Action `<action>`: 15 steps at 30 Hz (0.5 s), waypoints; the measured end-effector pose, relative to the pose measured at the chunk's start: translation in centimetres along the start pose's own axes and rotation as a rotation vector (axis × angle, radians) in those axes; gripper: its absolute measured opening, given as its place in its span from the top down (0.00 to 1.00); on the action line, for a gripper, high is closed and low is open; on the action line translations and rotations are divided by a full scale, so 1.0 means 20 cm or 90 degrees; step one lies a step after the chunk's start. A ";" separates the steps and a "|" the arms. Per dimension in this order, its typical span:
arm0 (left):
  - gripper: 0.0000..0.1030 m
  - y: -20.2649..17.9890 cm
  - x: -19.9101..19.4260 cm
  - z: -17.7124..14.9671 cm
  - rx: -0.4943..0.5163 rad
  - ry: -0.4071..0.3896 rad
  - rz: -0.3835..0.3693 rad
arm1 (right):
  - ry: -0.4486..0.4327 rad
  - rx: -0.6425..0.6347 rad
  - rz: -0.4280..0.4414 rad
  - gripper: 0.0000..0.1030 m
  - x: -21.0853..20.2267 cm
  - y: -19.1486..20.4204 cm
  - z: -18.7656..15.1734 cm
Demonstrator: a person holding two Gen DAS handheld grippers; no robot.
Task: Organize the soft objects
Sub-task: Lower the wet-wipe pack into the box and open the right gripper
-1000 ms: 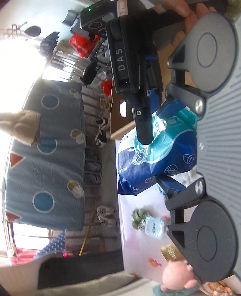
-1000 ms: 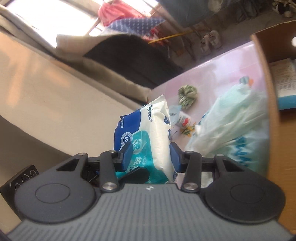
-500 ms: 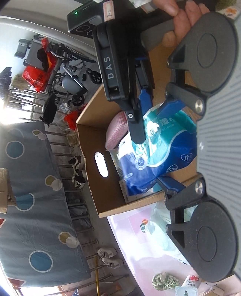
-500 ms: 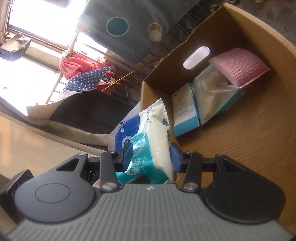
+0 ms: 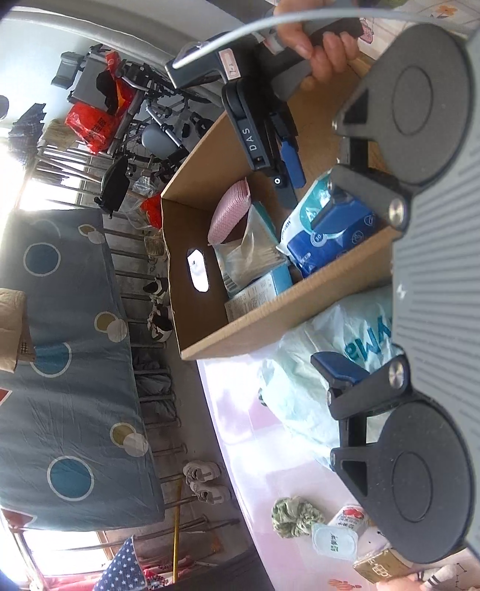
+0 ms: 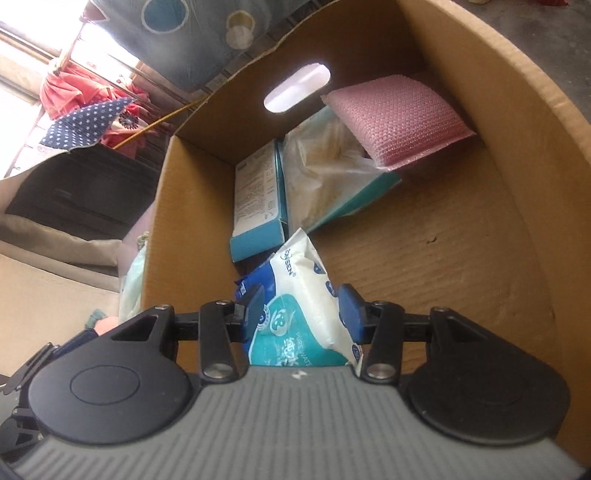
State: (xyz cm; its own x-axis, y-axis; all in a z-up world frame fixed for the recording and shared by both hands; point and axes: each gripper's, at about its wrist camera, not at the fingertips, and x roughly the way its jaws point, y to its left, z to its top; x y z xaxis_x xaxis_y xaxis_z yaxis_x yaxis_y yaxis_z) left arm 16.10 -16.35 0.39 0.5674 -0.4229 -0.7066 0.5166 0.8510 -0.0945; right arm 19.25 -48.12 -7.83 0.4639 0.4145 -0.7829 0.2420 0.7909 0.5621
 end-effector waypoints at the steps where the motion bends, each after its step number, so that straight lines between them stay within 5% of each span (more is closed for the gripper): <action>1: 0.30 0.03 -0.03 -0.02 -0.008 -0.001 0.005 | 0.018 -0.003 -0.004 0.52 0.01 0.00 0.00; 4: 0.30 0.12 -0.09 -0.09 -0.031 0.001 0.020 | 0.084 -0.034 -0.012 0.46 0.08 0.04 -0.01; 6: 0.30 0.19 -0.14 -0.15 -0.046 0.004 0.035 | 0.100 -0.051 -0.036 0.51 0.13 0.07 -0.03; 10: 0.30 0.29 -0.20 -0.25 -0.076 0.011 0.056 | 0.094 -0.008 -0.039 0.61 0.19 0.10 -0.04; 15: 0.31 0.39 -0.24 -0.39 -0.121 0.027 0.076 | 0.068 0.006 -0.051 0.63 0.24 0.18 -0.07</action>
State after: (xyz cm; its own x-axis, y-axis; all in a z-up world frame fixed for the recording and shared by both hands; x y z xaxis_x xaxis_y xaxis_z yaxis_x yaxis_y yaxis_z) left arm 12.45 -5.24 -2.52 0.5876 -0.3062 -0.7490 0.3154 0.9391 -0.1364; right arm 21.26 -42.60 -9.94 0.3498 0.3957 -0.8491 0.2828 0.8195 0.4984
